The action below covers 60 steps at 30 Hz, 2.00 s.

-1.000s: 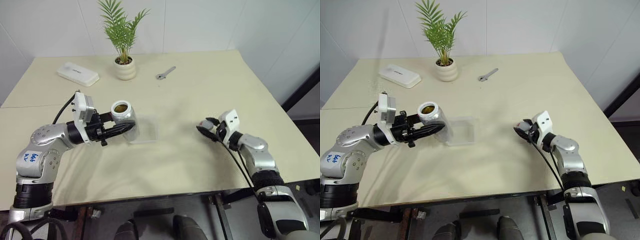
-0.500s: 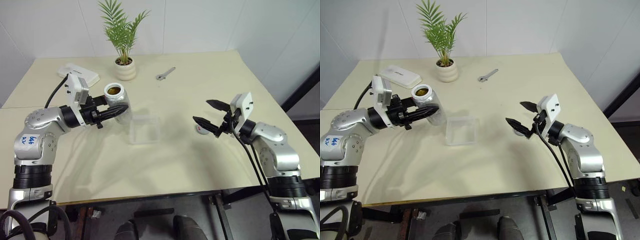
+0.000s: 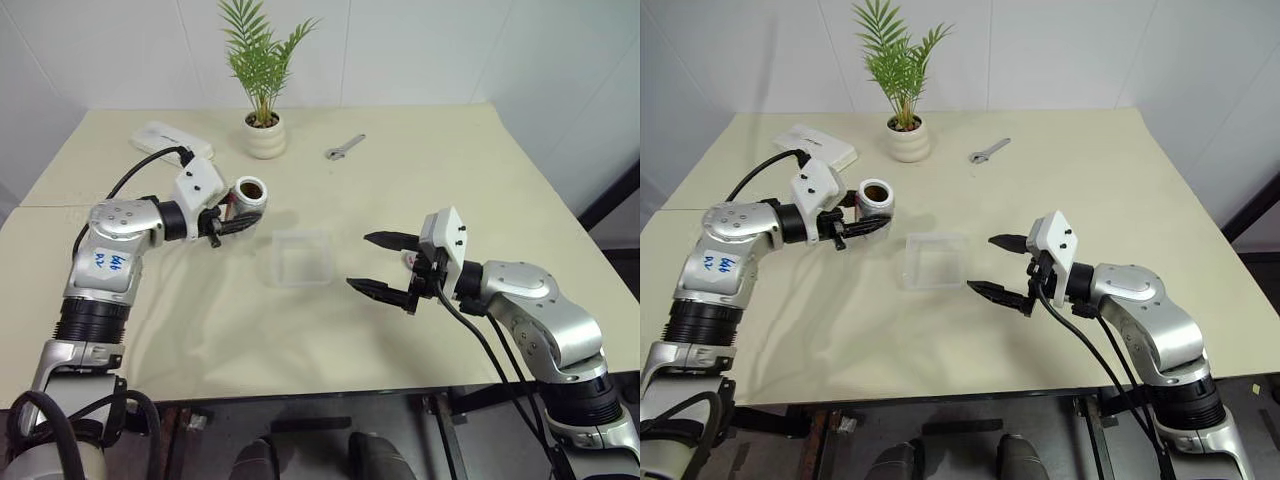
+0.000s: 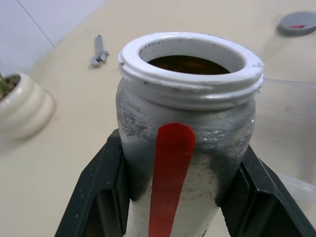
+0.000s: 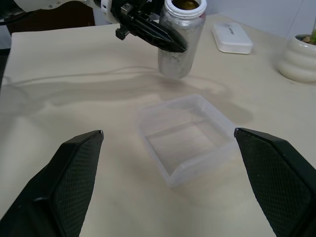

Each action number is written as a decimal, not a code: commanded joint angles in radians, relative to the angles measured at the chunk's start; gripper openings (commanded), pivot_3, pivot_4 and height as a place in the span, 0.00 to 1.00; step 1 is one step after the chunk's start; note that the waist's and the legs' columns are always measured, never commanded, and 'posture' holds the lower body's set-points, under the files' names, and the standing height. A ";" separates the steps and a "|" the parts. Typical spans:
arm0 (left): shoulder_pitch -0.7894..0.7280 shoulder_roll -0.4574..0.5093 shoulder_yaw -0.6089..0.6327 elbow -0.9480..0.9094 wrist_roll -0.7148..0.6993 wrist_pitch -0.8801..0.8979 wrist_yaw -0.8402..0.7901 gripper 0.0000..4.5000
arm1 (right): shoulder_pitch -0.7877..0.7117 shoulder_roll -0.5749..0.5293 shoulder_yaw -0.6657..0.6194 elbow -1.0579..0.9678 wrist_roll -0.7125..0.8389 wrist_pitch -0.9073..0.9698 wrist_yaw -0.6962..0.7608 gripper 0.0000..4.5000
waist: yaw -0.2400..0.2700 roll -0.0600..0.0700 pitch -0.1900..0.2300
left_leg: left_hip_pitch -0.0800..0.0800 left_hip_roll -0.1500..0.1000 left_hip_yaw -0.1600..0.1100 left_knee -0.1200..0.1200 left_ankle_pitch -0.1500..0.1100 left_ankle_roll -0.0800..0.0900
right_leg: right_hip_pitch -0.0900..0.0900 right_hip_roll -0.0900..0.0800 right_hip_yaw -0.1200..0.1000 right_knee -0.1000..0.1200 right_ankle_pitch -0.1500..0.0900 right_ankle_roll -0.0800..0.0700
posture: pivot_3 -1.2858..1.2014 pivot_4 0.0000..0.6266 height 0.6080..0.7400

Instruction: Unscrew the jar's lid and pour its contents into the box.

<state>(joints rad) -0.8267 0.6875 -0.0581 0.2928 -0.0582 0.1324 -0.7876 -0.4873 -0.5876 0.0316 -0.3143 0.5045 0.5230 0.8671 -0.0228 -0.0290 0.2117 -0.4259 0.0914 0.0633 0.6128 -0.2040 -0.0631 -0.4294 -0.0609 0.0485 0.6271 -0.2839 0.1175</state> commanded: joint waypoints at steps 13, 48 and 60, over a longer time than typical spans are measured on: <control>-0.152 0.130 -0.442 0.067 1.285 -0.542 1.080 0.43 | 0.032 0.050 -0.035 -0.010 0.000 -0.025 -0.081 0.99 | -0.002 0.000 0.000 | 0.001 0.000 0.006 0.001 -0.001 0.000 | -0.001 0.000 0.006 0.000 0.002 0.003 | 0.52 0.24 1.00; 0.133 -0.083 0.551 0.142 -0.153 0.226 0.520 0.43 | 0.006 0.023 -0.022 0.173 -0.083 -0.280 0.087 0.99 | -0.014 -0.002 0.000 | 0.004 0.001 0.007 0.012 -0.001 0.001 | 0.000 0.001 0.008 0.014 0.002 0.004 | 0.52 0.24 1.00; 0.255 -0.068 0.587 0.373 -0.156 -0.088 0.535 0.43 | -0.078 0.075 -0.012 0.281 -0.083 -0.350 0.130 0.99 | -0.006 -0.006 -0.003 | 0.004 0.001 0.007 0.015 0.000 0.002 | 0.002 0.001 0.008 0.010 0.007 0.003 | 0.52 0.24 1.00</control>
<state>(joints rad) -0.5801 0.6108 0.5087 0.6459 -0.1999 0.0860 -0.2613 -0.5463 -0.5208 0.0311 -0.0205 0.4140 0.1942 0.9987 -0.0291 -0.0350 0.2089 -0.4216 0.0926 0.0704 0.6270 -0.2038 -0.0616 -0.4279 -0.0598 0.0561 0.6369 -0.2768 0.1204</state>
